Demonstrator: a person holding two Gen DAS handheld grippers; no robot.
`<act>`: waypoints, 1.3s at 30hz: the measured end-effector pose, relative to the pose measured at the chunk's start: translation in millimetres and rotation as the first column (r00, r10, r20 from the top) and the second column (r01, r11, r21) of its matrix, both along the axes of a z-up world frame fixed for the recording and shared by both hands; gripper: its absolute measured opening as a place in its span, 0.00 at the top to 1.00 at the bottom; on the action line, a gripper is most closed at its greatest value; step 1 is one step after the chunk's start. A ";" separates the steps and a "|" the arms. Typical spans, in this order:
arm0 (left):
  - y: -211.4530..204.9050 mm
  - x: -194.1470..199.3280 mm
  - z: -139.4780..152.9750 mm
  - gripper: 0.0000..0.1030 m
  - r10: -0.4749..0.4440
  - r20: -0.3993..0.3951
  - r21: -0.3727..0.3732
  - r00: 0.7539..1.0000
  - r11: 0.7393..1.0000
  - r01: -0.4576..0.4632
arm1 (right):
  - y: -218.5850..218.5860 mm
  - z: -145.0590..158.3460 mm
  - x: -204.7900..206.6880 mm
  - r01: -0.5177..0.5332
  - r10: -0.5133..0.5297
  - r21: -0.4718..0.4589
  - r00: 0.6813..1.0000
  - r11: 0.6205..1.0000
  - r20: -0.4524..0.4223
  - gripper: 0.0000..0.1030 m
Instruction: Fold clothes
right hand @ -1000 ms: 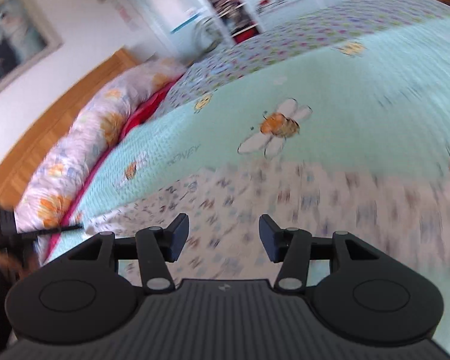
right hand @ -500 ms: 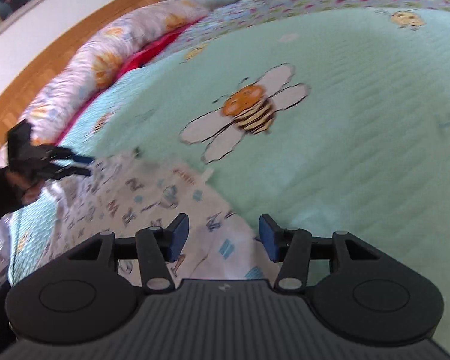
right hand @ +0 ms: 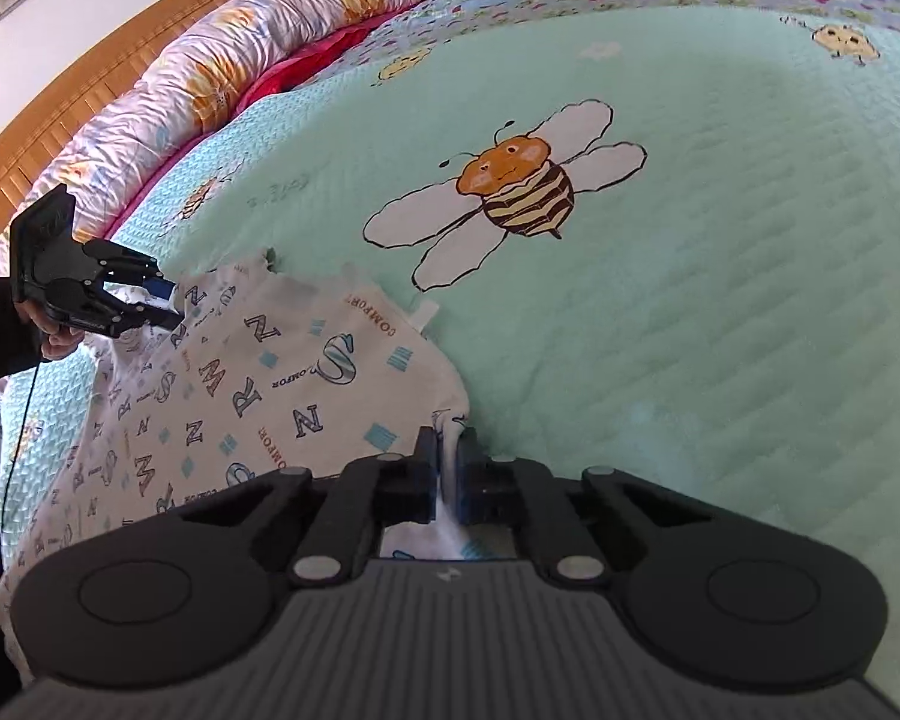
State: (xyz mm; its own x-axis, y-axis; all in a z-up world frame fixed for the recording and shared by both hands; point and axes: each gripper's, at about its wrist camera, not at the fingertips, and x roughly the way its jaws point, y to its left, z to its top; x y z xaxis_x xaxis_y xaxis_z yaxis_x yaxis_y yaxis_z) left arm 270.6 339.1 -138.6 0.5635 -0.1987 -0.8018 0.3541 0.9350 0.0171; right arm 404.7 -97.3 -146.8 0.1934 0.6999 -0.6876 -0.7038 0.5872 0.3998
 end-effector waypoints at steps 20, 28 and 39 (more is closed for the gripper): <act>-2.2 42.1 3.6 0.66 0.010 -0.021 -0.026 1.000 1.000 -0.011 | 20.9 3.0 20.6 0.037 -0.037 0.004 0.999 0.999 0.029 0.92; 3.5 31.6 15.0 0.95 0.186 0.114 0.059 0.976 0.979 -0.193 | 7.9 3.1 22.5 0.169 -0.171 0.036 0.983 0.985 0.059 0.93; -72.2 -70.2 54.2 0.32 0.486 0.086 0.082 0.870 0.866 -0.493 | 14.7 63.4 -141.9 0.501 -0.503 0.050 0.854 0.864 0.136 0.39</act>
